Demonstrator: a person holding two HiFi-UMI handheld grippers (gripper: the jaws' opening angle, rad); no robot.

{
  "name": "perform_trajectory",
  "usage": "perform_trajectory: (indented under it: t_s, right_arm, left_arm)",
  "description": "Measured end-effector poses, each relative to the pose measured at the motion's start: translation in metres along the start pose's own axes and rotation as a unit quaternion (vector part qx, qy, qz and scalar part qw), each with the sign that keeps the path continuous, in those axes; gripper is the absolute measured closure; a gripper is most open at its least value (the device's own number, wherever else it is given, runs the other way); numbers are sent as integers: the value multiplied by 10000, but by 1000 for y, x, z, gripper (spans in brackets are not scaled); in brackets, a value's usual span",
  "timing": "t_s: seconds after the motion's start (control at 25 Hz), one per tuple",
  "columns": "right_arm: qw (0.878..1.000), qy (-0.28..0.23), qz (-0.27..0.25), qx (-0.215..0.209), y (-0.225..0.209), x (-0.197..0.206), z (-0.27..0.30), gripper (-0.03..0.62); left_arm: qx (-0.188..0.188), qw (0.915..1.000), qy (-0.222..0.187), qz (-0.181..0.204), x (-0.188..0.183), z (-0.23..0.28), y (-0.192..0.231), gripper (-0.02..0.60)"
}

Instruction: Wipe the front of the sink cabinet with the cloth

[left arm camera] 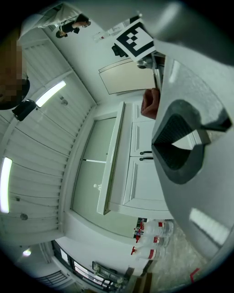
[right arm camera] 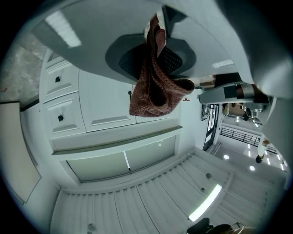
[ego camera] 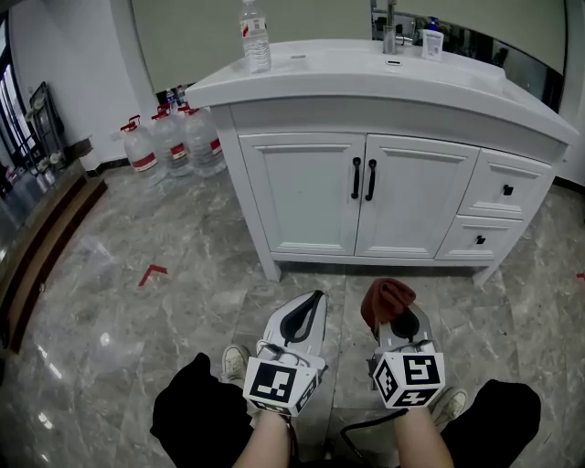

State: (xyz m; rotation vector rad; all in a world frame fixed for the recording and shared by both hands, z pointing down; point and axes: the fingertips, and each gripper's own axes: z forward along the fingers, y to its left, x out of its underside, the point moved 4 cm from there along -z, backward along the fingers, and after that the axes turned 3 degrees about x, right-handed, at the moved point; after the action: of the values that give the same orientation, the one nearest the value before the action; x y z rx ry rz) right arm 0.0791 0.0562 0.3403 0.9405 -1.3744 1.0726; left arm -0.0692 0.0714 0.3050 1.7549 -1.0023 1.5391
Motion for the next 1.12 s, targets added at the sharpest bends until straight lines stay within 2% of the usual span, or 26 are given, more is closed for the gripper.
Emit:
perform_trajectory:
  t_s: [0.12, 0.24, 0.36, 0.52, 0.68, 0.76, 0.92, 1.12]
  right_arm:
    - [9998, 144, -11, -124, 7, 12, 29, 517]
    - [9988, 254, -267, -333, 21, 23, 56, 517]
    - [9972, 317, -441, -520, 32, 24, 82, 516]
    - [9978, 263, -191, -576, 40, 17, 121, 516]
    - [9974, 264, 85, -669, 54, 10, 159, 516]
    - [9970, 306, 40, -709, 62, 8, 178, 517]
    - [9968, 357, -109, -711, 79, 7, 214, 516]
    - [9972, 376, -201, -616, 100, -6, 256, 517]
  left_arm:
    - [-155, 9998, -56, -104, 5, 11, 26, 580]
    - [-326, 9990, -23, -302, 15, 19, 52, 580]
    - [-470, 9984, 35, -322, 20, 27, 75, 580]
    - [-620, 9976, 70, -315, 26, 37, 108, 580]
    - [-622, 9977, 218, -150, 29, 46, 141, 581]
    - [-680, 9974, 225, -77, 27, 48, 162, 580]
    - [-791, 9966, 141, -182, 26, 52, 206, 580]
    - [-702, 9973, 169, -147, 22, 64, 239, 580]
